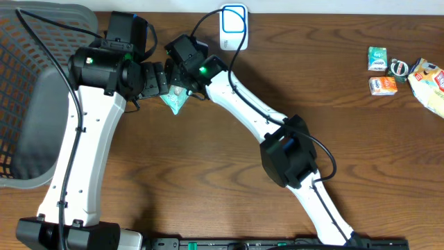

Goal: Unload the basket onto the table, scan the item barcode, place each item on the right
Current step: 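Move the right gripper left to the teal Zappy wipes pack, then lower the right gripper onto the wipes pack and close on it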

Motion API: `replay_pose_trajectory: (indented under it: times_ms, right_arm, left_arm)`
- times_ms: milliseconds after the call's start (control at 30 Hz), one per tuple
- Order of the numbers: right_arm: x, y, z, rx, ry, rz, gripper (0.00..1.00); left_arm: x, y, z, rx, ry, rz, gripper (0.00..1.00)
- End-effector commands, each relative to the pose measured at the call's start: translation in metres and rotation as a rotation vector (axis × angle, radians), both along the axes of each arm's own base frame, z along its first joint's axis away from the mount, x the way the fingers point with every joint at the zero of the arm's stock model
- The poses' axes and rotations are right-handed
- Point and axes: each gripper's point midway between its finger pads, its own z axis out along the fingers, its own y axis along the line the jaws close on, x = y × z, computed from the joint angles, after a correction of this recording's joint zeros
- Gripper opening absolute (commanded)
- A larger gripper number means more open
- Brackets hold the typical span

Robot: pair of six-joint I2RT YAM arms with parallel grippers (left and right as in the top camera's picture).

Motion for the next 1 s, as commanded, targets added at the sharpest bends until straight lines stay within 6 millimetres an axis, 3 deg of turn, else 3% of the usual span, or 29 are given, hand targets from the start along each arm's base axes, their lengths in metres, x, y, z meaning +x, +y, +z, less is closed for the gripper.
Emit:
replay_pose_trajectory:
  times_ms: [0,200,567,967]
  right_arm:
    - [0.003,0.000,0.036,0.034,-0.062,-0.067,0.93]
    - [-0.002,0.006,0.031,0.034,-0.051,-0.067,0.93]
    - [-0.008,0.012,-0.020,0.012,0.031,-0.060,0.89]
    - [-0.016,0.016,-0.033,0.003,0.067,-0.038,0.81]
  left_arm:
    - [-0.001,0.003,0.000,0.008,0.000,0.014,0.98]
    - [-0.001,0.003,0.000,0.008,0.000,0.014,0.98]
    - [-0.001,0.003,0.000,0.008,0.000,0.014,0.98]
    - [-0.001,0.003,0.000,0.008,0.000,0.014,0.98]
